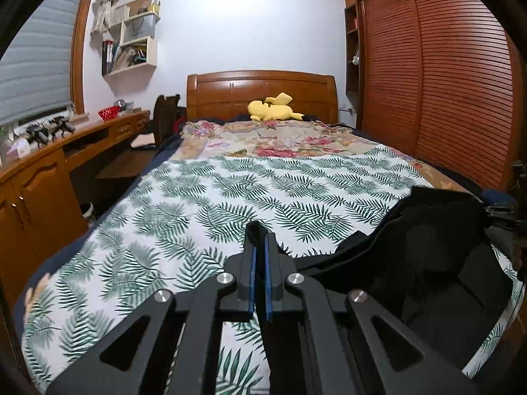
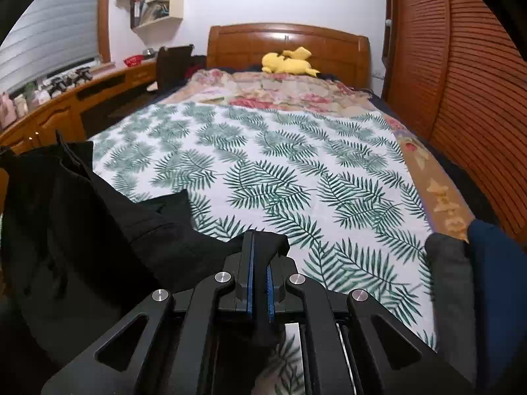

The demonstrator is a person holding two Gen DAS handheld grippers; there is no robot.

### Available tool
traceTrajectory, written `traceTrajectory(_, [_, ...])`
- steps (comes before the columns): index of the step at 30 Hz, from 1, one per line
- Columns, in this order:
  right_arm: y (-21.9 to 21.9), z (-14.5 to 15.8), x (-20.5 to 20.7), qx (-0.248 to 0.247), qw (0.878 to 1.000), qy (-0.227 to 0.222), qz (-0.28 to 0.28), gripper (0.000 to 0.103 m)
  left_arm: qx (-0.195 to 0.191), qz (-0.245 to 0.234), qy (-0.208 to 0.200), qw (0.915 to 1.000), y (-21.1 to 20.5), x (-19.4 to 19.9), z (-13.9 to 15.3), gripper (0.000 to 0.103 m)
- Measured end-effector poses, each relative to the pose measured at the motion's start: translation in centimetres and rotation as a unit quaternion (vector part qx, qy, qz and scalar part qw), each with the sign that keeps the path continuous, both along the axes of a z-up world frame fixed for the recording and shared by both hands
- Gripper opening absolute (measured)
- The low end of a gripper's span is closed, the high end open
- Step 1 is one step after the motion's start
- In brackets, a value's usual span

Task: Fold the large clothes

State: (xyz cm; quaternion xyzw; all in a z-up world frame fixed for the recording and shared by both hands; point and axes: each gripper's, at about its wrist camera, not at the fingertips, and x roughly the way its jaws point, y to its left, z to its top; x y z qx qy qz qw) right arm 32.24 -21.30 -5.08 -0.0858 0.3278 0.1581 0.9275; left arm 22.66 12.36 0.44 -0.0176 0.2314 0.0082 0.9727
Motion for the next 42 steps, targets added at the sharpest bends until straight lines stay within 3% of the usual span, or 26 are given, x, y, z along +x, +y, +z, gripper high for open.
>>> traceTrajectory(12, [3.0, -3.9, 4.8, -0.023, 0.999, 0.027, -0.009, 0.003, -0.02, -0.005, 0.023, 0.9995, 1.1, 4.6, -4.4, 0.001])
traceTrajectory(19, [3.6, -5.9, 5.8, -0.027, 0.999, 0.042, -0.022, 0.004, -0.019, -0.009, 0.033, 0.9992, 1.3, 5.0, -5.3, 0.001])
traceTrajectory(25, [4.0, -5.8, 5.9, -0.027, 0.999, 0.038, -0.025, 0.008, -0.022, -0.021, 0.042, 0.9986, 1.2, 4.6, -5.6, 0.007])
traceTrajectory(28, [4.1, -5.1, 5.7, -0.018, 0.999, 0.026, -0.031, 0.017, -0.022, -0.028, 0.045, 0.9983, 1.0, 4.3, -5.6, 0.011])
traceTrajectory(30, [4.1, -4.6, 5.6, -0.013, 0.999, 0.015, -0.042, 0.043, -0.022, -0.039, 0.046, 0.998, 0.7, 3.9, -5.6, 0.013])
traceTrajectory(31, [4.0, -4.3, 5.5, -0.005, 0.999, 0.004, -0.048, 0.061, -0.022, -0.043, 0.046, 0.9978, 0.6, 3.7, -5.6, 0.015])
traceTrajectory(35, [4.2, -4.2, 5.7, -0.014, 0.999, 0.015, -0.046, 0.062, -0.026, -0.063, 0.043, 0.9968, -0.1, 3.1, -5.4, 0.019])
traceTrajectory(39, [4.4, -6.1, 6.8, -0.043, 0.996, 0.061, -0.049, 0.062, -0.039, -0.088, 0.041, 0.9945, -0.9, 2.5, -5.3, 0.021])
traceTrajectory(42, [4.1, -7.7, 8.0, -0.037, 0.993, 0.099, -0.054, 0.062, -0.039, -0.101, 0.04, 0.9934, -1.7, 2.1, -5.1, 0.022])
